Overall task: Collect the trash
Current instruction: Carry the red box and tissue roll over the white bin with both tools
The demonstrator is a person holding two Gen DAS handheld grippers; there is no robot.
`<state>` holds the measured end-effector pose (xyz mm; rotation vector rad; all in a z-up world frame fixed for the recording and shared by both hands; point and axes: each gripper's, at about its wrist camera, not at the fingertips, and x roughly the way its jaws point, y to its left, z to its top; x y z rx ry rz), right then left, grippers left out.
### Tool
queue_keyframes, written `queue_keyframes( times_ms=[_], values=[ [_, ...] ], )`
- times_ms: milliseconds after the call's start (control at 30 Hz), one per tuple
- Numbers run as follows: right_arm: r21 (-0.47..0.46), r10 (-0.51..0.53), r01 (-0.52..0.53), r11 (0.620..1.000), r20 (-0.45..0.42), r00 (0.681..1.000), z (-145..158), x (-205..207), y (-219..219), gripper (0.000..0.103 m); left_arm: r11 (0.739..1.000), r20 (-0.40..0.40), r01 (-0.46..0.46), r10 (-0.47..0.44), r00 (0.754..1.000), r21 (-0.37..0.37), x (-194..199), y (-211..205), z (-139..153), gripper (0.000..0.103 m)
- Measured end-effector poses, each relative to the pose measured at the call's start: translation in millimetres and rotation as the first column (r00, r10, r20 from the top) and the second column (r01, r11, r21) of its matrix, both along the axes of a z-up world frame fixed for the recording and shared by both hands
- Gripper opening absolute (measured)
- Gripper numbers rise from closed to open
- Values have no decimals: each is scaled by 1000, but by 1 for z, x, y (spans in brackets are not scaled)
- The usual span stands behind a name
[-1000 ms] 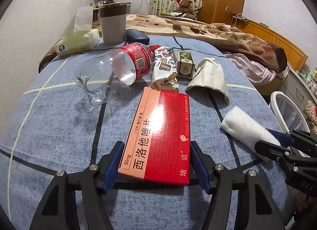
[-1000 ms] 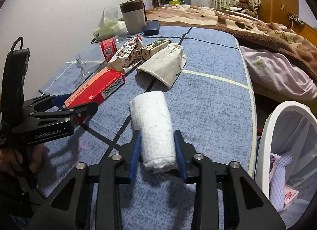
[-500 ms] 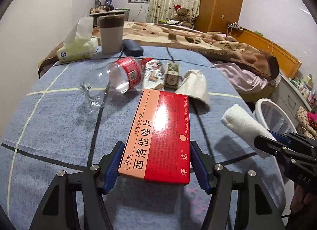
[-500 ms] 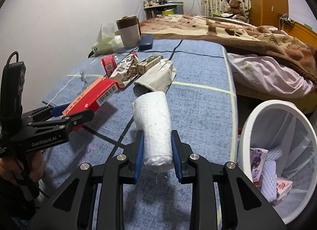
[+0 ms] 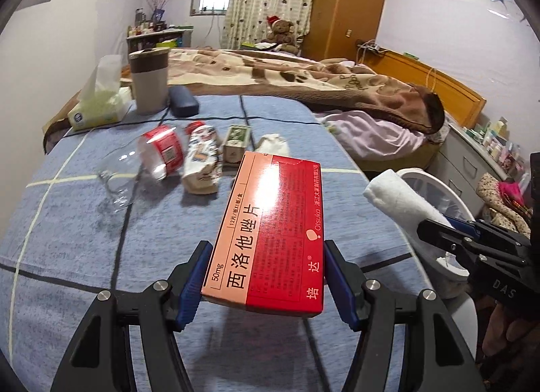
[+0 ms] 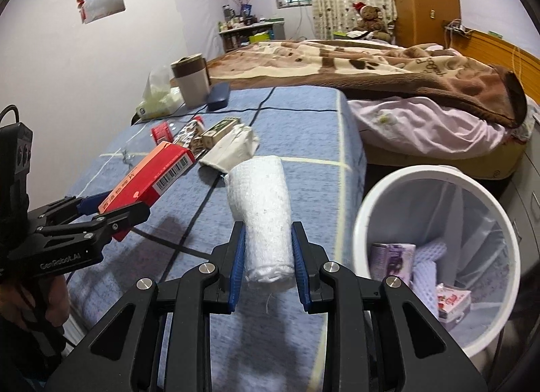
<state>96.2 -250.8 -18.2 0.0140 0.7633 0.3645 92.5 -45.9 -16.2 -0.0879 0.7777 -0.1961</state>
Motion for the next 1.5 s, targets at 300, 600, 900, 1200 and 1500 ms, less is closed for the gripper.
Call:
queue_keyframes(
  times_ms=[300,600,900,1200,1500],
  values=[
    [17,-53,53,998,16,998,3,-2,-23,27,998,12,61,-61,998,4,1,-29,9,65],
    [30,-106,106,994,25,994,4,-5,-43,27,993,16,119,-119,993,6,4,-58,14,65],
    [38,-171,170,985,27,985,4,-8,-66,27,982,20,188,-188,982,11,9,-89,16,65],
    [47,-246,245,968,17,969,0,-11,-95,27,962,26,274,-274,961,16,17,-131,17,65],
    [52,-325,325,944,-7,946,-7,-13,-123,27,937,13,350,-350,937,8,27,-167,10,65]
  ],
)
